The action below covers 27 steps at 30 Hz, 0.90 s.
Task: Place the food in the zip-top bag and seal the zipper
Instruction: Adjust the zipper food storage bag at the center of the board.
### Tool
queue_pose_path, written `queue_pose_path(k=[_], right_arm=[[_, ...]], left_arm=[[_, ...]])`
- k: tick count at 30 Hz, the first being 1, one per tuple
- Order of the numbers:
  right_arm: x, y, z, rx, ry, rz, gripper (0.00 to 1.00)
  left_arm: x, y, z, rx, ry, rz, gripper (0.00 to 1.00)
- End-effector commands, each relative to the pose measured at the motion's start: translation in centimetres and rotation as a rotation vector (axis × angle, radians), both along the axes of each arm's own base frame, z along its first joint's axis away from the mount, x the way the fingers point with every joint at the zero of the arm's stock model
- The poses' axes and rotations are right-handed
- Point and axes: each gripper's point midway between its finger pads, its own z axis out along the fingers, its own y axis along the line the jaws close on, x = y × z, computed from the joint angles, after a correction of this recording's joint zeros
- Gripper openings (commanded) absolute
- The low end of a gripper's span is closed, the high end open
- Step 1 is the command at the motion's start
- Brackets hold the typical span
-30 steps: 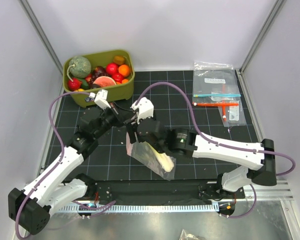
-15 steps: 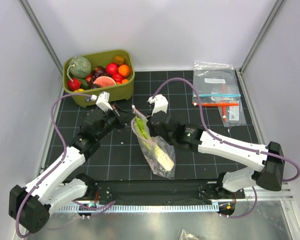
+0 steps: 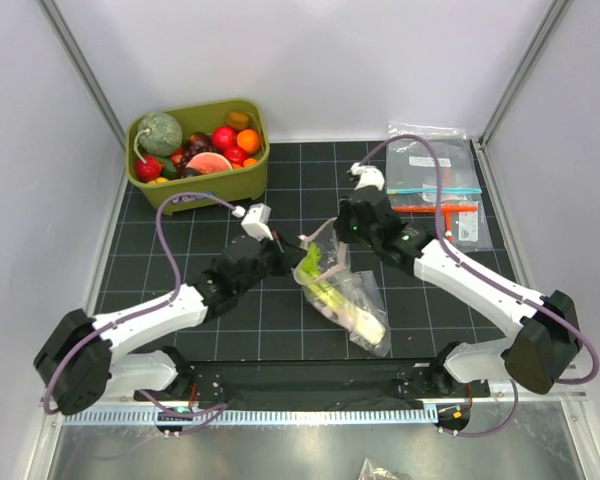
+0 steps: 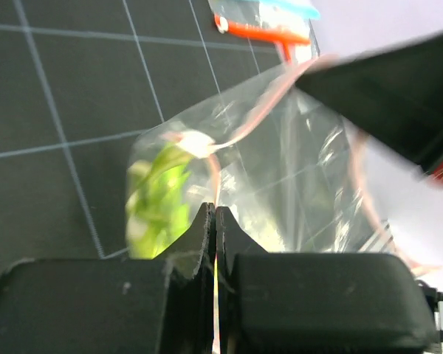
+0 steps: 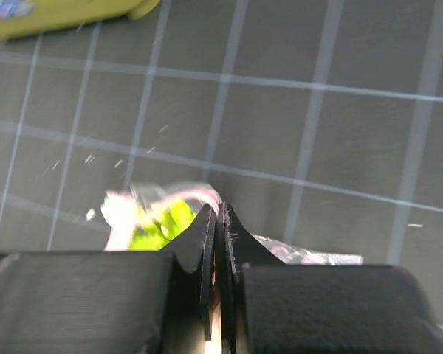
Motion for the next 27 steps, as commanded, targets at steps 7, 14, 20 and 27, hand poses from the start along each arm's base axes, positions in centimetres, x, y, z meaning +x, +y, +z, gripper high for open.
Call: queue_pose_path(k=[7,14,20,27], right_arm=[[1.8,-1.6,9.1,0.052,-0.274,-0.020,0.01],[-0.1,1.0,9.1,0.005,-0.328,0.081,0.01],[-2.3,2.7,6.0,-0.048,-0.253,0.161,0.04],[-2.9,4.0,2.7,-0.200,-0.146,0.156,0.28]], left_arm=[[3.1,-4.4,2.8,-0.064,-0.089,0.006,0.01],[3.6,-2.6,3.7,-0.001,-0.142,0.070,0.11],[5.2,0.7,2.9,0.067,-0.147,0.203,0.07],[6.2,1.0,1.9,0.083,-0.113,0.180,0.00]])
